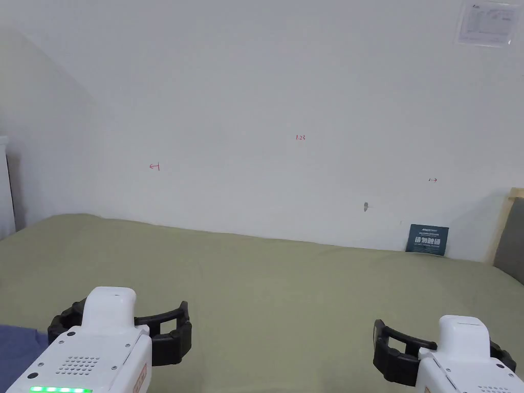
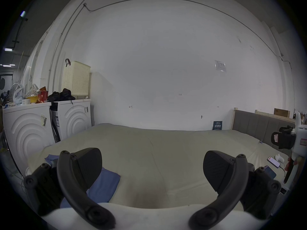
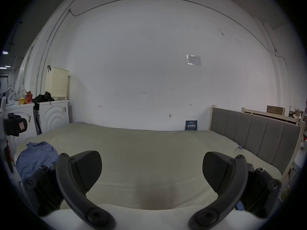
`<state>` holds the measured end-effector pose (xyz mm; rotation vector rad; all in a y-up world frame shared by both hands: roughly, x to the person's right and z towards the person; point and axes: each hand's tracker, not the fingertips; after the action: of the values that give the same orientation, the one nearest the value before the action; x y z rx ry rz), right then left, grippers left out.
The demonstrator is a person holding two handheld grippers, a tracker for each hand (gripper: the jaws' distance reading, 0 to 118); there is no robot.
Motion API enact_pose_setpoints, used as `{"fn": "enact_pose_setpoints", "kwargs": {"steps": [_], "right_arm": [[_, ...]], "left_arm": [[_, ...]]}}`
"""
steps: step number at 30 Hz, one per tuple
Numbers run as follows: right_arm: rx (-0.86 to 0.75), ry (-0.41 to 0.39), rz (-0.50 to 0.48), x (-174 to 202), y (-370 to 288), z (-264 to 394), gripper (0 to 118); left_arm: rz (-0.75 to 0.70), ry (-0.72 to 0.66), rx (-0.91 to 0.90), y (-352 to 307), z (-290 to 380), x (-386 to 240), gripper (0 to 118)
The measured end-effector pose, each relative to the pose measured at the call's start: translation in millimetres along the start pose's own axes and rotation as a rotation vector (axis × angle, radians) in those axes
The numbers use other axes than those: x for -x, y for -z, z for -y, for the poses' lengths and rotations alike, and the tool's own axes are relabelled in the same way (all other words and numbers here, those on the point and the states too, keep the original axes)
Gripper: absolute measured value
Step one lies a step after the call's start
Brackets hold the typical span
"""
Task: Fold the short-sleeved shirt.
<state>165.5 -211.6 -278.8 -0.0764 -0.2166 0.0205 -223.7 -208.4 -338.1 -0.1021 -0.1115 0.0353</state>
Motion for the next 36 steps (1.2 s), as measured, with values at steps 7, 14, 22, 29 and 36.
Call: {"fn": "enact_pose_setpoints", "kwargs": {"steps": [7, 14, 22, 29, 36], "right_arm": [[0.016, 0.011, 0.001, -1.1, 2.0, 2.8, 118], [0.025, -0.003, 0.004, -0.6, 2.1, 2.6, 118], [0.032, -0.014, -0.002, 0.6, 3.5, 2.9, 118], [0.031, 0.000, -0.001, -0.2, 3.0, 4.3, 118], [0.026, -0.004, -0.006, 1.4, 0.8, 3.7, 118]], "left_arm": [[0.002, 0.005, 0.004, -0.2, 2.5, -0.2, 118], [-0.003, 0.021, 0.036, 3.3, 2.2, -2.9, 118], [0.005, 0.010, 0.029, 3.6, 4.9, -3.9, 118], [0.009, 0.030, 0.015, 1.1, 3.2, -6.7, 118], [0.000, 0.014, 0.017, -1.4, 4.4, -2.8, 118]]}}
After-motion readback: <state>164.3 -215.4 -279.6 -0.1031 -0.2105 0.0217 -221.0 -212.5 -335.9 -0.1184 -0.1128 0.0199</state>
